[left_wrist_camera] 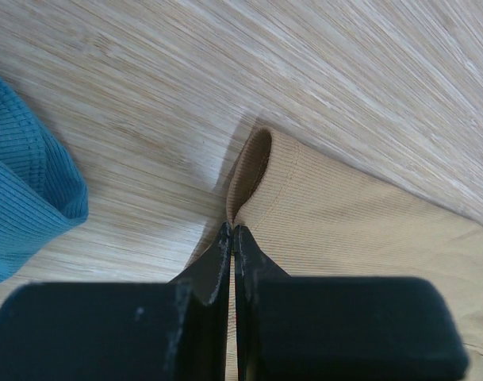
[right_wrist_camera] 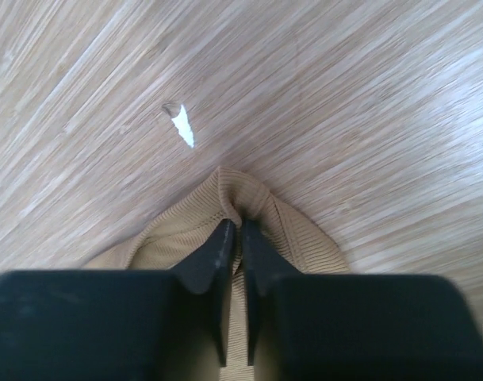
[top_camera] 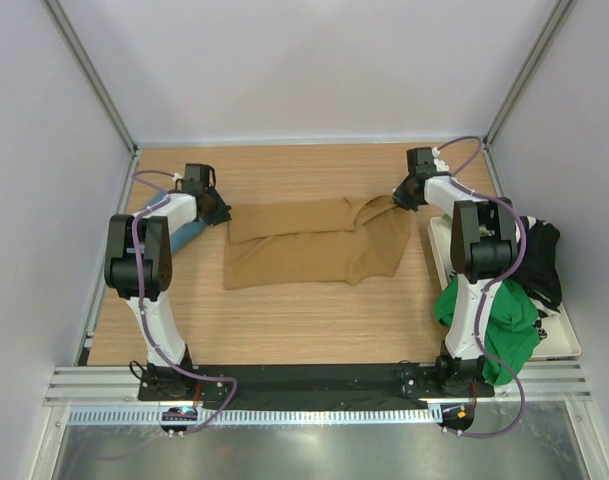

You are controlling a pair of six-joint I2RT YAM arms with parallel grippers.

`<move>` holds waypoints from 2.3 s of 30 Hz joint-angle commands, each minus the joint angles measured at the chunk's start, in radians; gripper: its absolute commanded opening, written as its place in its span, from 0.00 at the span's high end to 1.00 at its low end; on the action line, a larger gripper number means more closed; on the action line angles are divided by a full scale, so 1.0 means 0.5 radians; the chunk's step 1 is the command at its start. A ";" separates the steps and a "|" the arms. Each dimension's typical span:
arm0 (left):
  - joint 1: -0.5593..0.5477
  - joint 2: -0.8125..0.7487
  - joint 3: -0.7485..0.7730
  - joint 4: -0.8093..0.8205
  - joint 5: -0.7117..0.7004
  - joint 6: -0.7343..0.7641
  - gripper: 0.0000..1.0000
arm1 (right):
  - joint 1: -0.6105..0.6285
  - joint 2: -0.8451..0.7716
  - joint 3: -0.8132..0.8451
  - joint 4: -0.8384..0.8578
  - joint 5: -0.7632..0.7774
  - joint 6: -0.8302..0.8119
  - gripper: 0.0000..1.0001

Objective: Fold and stack the tank tops
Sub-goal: Fold the tank top

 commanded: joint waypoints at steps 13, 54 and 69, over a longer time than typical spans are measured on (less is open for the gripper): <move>0.020 -0.117 0.029 -0.012 0.001 0.023 1.00 | 0.060 -0.480 -0.171 0.282 0.509 -0.242 0.44; -0.168 -1.712 -1.385 -0.316 -0.152 -0.216 0.22 | 0.953 -1.615 -1.647 0.205 -0.175 -0.214 0.47; -0.165 -1.538 -1.523 -0.006 -0.158 -0.308 0.48 | 1.054 -1.321 -1.576 0.435 -0.283 -0.144 0.44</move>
